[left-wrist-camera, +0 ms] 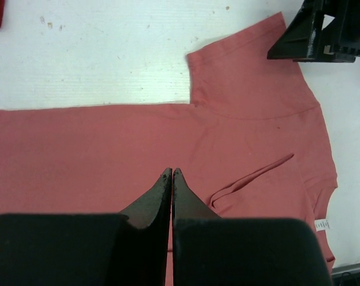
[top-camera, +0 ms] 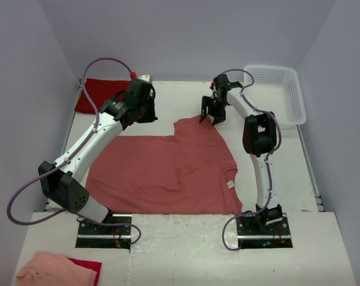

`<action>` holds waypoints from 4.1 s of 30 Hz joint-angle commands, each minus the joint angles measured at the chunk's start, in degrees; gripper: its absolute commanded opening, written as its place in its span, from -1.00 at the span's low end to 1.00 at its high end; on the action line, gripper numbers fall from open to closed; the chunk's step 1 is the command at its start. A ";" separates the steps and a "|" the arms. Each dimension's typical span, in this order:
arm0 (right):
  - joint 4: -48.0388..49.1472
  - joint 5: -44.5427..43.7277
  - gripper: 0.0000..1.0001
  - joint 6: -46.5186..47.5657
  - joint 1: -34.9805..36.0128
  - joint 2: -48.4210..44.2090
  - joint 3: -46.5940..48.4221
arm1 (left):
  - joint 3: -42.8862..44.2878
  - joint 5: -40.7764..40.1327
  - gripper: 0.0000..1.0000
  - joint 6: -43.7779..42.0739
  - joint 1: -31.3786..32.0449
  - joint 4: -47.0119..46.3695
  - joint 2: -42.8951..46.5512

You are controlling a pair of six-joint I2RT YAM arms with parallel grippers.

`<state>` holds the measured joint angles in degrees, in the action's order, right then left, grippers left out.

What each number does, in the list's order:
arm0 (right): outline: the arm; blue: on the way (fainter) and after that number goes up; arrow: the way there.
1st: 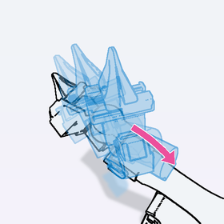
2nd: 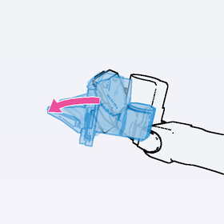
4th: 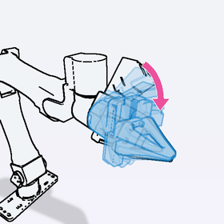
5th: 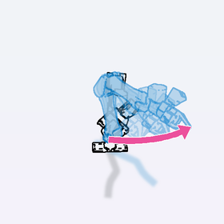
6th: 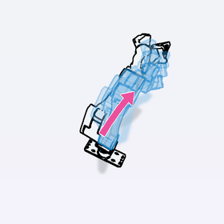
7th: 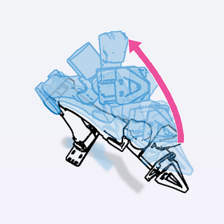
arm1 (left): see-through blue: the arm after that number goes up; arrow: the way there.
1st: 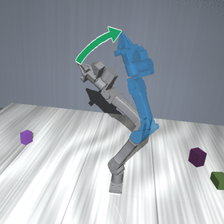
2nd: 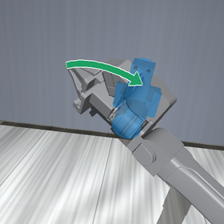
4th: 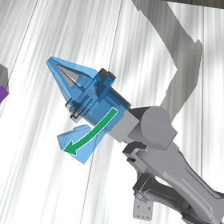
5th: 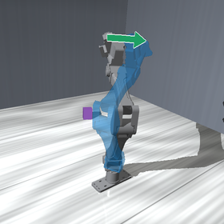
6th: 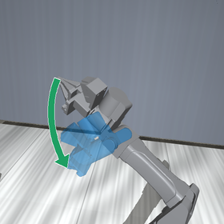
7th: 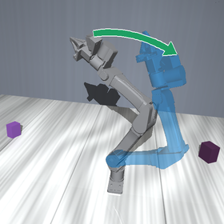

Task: Fold and stack the t-shirts
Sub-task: Grap the side of the flattened tshirt furthest away from the robot with both arms

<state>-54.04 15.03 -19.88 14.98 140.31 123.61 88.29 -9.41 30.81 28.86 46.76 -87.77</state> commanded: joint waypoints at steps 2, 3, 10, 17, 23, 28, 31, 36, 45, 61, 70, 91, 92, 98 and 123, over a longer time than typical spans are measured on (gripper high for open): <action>-3.52 2.38 0.40 1.42 -0.31 1.28 2.50 | 2.06 3.43 -1.00 -2.50 -0.65 -1.32 3.30; -4.22 2.03 0.40 1.42 -0.31 1.89 2.69 | 1.97 3.69 -1.00 -2.59 -0.74 -1.15 3.56; -8.09 2.90 0.14 1.07 -0.48 4.00 6.54 | -0.40 4.84 -0.97 -3.91 -1.53 -1.76 5.06; -8.55 2.38 -0.24 1.51 -0.48 2.87 2.52 | -3.21 6.24 -0.95 -4.79 -3.54 -3.43 7.69; -8.01 1.67 -0.80 1.33 -0.48 2.69 2.42 | -5.58 8.17 -0.94 -5.23 -4.60 -4.58 7.79; -5.47 -2.89 -1.00 2.21 0.31 -0.20 1.99 | -6.99 8.44 -0.94 -5.32 -4.78 -4.58 8.31; -3.18 -6.49 -1.00 2.39 0.92 -3.46 1.20 | -8.48 8.53 -0.94 -5.15 -4.78 -4.84 9.10; -0.54 -10.72 -1.00 5.72 4.52 -9.96 -2.14 | -11.21 8.45 -0.94 -4.53 -4.78 -4.84 11.29; 4.55 -14.59 -1.00 2.14 15.68 -24.72 -24.25 | -12.09 8.00 -0.93 -3.21 -4.78 -3.96 13.24; 12.12 -27.94 0.17 -8.16 30.81 -45.03 -51.36 | -12.35 5.98 -0.91 -3.65 -4.78 -3.17 12.09; 11.75 -31.39 0.09 -7.29 29.85 -42.33 -48.38 | -14.02 6.33 -0.92 -3.56 -4.78 -4.05 11.57; 13.00 -25.13 -0.06 0.45 22.90 -29.13 -30.36 | -15.08 6.51 -0.91 -4.18 -4.87 -4.31 12.00; 12.91 -24.96 -0.06 0.37 22.90 -28.95 -30.36 | -14.99 6.42 -0.91 -4.26 -4.87 -4.22 11.92; 13.35 -23.99 -0.06 0.02 22.72 -29.30 -31.33 | -15.17 6.60 -0.91 -4.35 -5.13 -4.22 11.57; 15.72 -22.50 -1.00 -1.13 22.81 -30.88 -36.33 | -16.66 5.29 -0.90 -4.35 -5.57 -4.66 11.48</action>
<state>-40.45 -7.73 -20.95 37.54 111.46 87.64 72.34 -3.09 27.40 23.83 43.75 -76.18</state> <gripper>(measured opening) 0.013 0.048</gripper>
